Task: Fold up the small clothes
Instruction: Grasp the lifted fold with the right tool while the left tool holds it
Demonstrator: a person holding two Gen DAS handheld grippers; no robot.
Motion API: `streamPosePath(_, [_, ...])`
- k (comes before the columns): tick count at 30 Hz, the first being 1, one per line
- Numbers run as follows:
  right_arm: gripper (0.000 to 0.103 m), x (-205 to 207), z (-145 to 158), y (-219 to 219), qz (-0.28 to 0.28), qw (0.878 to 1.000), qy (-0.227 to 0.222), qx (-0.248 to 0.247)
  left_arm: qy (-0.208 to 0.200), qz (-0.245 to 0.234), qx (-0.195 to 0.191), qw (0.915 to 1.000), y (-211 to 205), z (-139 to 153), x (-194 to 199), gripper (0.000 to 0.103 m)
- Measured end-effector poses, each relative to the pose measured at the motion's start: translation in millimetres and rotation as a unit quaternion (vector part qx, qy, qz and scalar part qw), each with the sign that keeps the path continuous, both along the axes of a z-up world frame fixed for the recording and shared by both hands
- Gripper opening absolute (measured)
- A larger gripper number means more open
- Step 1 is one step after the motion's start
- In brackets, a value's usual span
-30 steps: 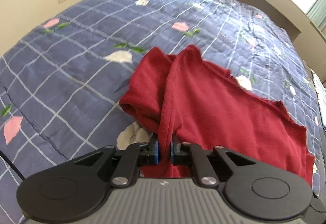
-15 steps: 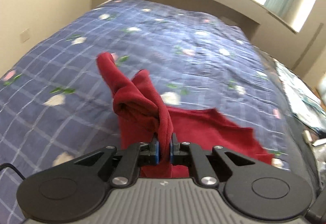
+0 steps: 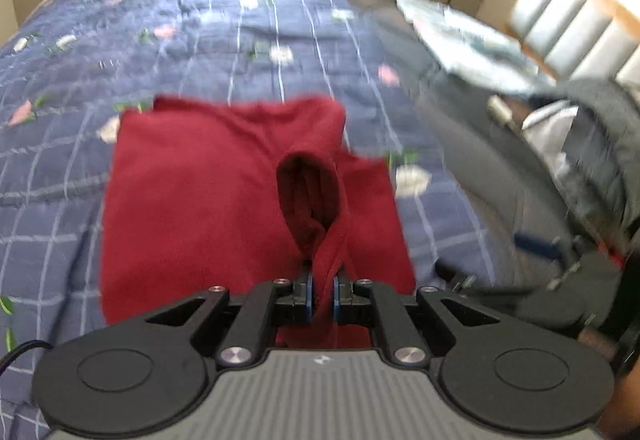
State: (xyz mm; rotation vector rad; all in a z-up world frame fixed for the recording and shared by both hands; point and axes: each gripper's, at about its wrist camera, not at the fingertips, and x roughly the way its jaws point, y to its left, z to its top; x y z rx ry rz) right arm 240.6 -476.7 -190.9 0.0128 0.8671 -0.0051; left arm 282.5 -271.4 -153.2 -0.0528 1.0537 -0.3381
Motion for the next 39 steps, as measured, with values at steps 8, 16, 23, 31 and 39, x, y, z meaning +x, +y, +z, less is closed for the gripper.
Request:
streamPosePath(8, [0.102, 38.4, 8.4, -15.8, 0.022, 0.975, -0.016, 0.220, 0.006, 0.003, 0.002, 1.0000, 7.4, -4.8, -7.3, 0.009])
streamPosePath(16, [0.102, 107.7, 4.1, 13.2, 0.081, 0.927, 0.047, 0.363, 0.011, 0.009, 0.003, 0.9999, 10.5, -8.5, -6.0, 0.009])
streamPosePath(23, [0.045, 125.8, 0.7, 36.3, 0.071, 0.931, 0.056, 0.355, 0.005, 0.003, 0.006, 1.0000, 8.4, -8.5, -7.2, 0.009])
streamPosePath(31, [0.009, 93.7, 28.4, 14.1, 0.077, 0.956, -0.027, 0.282, -0.018, -0.025, -0.004, 0.9995, -4.7, 4.3, -13.7, 0.009])
streamPosePath(39, [0.010, 85.2, -5.1, -6.7, 0.041, 0.968, 0.009, 0.246, 0.022, -0.051, -0.006, 0.9984, -30.7, -19.0, -10.1, 0.012])
